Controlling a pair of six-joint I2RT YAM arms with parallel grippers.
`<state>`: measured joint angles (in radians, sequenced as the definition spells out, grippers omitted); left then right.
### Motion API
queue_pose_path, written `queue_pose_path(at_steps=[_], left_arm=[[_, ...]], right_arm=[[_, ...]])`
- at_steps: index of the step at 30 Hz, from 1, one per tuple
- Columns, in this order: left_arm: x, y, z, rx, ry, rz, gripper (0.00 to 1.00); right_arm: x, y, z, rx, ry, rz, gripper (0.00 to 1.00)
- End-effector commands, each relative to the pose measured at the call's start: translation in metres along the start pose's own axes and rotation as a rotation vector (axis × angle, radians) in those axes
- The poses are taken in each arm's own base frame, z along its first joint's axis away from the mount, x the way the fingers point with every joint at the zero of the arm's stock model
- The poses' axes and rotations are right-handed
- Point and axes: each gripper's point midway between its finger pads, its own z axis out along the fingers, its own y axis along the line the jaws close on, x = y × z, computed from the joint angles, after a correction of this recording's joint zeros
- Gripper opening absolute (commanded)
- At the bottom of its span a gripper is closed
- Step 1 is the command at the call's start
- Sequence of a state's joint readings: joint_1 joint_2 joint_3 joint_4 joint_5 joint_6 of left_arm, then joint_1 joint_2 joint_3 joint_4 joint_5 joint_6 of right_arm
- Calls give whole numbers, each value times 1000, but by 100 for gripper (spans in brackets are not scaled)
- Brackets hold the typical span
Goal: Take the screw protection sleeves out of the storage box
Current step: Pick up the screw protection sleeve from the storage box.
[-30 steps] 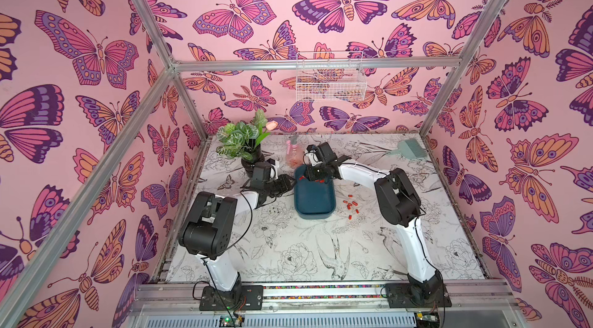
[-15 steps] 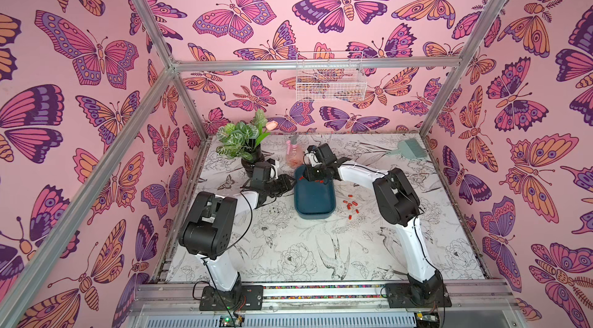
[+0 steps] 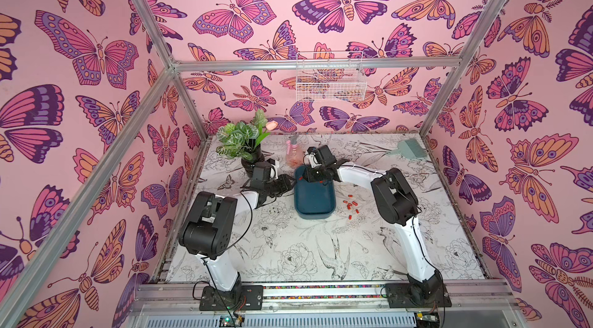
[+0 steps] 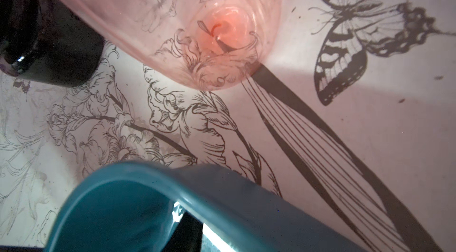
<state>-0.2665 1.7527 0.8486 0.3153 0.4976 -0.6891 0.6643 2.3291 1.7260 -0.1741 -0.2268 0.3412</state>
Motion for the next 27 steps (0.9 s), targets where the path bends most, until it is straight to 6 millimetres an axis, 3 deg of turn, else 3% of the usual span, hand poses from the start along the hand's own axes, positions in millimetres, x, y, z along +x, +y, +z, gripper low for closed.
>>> queue_pose_path(at_steps=[1, 27], left_arm=[[-5, 1, 2, 5, -6, -2, 45], [-5, 1, 2, 5, -5, 1, 44]], right_arm=[[11, -8, 13, 5, 28, 20, 31], [3, -6, -2, 17, -11, 4, 11]])
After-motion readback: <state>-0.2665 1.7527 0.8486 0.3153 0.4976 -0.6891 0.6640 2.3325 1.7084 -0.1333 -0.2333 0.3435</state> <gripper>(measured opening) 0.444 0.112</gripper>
